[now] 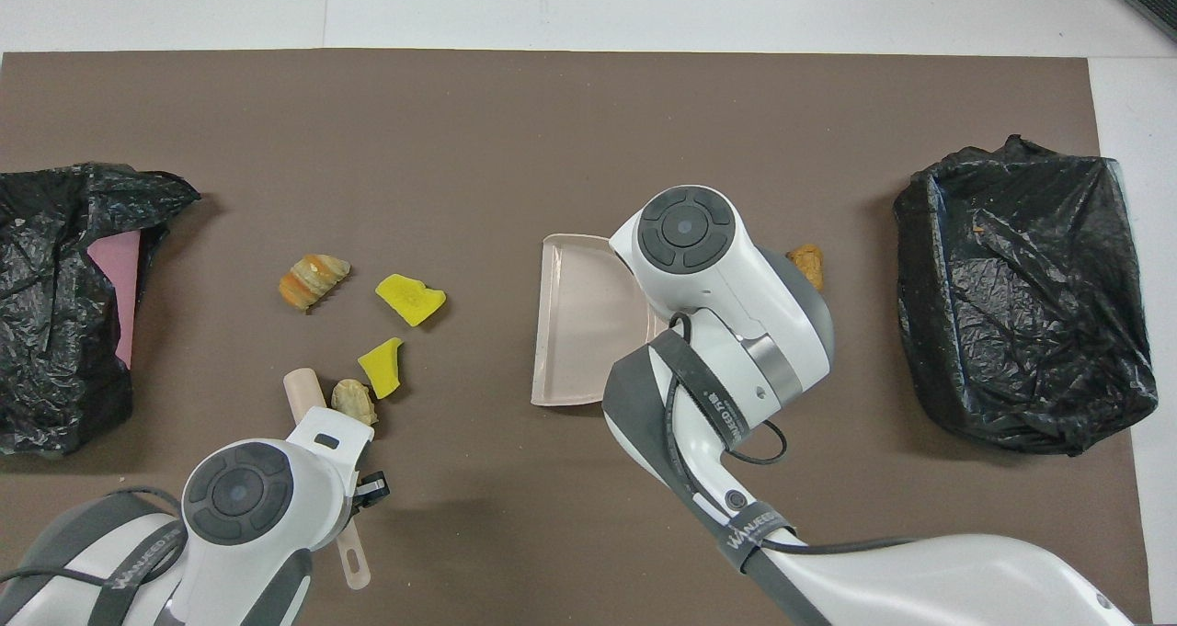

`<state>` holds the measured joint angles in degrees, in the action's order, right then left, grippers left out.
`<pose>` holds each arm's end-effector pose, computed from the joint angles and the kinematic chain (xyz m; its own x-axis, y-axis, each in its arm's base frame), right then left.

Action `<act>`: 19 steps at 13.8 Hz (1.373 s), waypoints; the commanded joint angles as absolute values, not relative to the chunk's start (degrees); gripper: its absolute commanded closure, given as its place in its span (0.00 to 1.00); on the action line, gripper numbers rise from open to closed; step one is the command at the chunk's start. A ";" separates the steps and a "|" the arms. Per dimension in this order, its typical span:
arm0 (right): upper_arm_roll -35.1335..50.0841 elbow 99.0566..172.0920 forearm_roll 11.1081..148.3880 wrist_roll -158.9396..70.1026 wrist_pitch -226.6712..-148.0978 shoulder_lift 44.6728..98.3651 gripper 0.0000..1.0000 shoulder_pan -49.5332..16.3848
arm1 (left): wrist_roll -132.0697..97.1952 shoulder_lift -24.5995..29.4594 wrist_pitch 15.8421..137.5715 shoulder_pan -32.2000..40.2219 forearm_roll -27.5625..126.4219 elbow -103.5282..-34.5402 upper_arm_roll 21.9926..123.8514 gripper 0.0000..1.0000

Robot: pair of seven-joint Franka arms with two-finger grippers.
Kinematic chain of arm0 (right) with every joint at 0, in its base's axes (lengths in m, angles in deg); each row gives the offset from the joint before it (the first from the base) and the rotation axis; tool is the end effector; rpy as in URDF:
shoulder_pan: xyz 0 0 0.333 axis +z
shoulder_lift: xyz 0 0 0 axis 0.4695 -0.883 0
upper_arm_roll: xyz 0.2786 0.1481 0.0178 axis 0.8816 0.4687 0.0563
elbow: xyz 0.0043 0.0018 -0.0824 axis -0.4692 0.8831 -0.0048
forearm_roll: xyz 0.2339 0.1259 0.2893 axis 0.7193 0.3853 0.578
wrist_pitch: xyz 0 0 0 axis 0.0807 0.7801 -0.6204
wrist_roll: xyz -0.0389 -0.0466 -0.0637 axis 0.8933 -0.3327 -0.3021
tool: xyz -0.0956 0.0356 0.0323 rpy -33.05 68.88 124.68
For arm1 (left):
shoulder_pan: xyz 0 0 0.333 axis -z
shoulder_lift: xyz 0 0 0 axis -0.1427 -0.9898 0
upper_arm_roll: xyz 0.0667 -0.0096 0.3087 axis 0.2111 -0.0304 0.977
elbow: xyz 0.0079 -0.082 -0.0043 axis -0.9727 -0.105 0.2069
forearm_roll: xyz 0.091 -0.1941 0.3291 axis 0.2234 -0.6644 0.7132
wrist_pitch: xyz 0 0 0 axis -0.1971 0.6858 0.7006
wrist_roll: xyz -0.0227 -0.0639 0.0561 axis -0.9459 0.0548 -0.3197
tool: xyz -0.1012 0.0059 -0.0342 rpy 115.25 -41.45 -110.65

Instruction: Sweep and dump trash in bin

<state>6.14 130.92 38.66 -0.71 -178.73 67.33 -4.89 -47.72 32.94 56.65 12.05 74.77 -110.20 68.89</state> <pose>0.5596 0.2888 0.3756 0.0835 0.9753 -0.2044 0.9938 -0.0965 -0.0544 0.3377 -0.1719 0.3523 0.9365 0.3334 -0.1087 0.3120 -0.9337 -0.1757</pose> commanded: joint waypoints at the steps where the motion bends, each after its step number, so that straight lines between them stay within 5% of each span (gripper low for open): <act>1: 6.43 132.81 37.38 0.93 -180.44 69.02 1.00 -5.50 | -46.74 29.74 64.15 13.68 72.29 -110.14 68.83 1.00; 7: 6.43 133.16 36.33 1.02 -179.30 69.46 1.00 -5.41 | -37.08 20.14 71.64 15.95 67.73 -102.05 68.74 1.00; 12: 6.34 133.07 36.24 1.02 -179.56 69.28 1.00 -5.50 | -35.22 13.21 79.99 25.80 64.72 -97.14 68.66 1.00; 19: 6.43 133.07 36.24 0.93 -179.21 69.37 1.00 -5.59 | -36.18 11.96 72.74 27.31 63.23 -87.38 69.27 1.00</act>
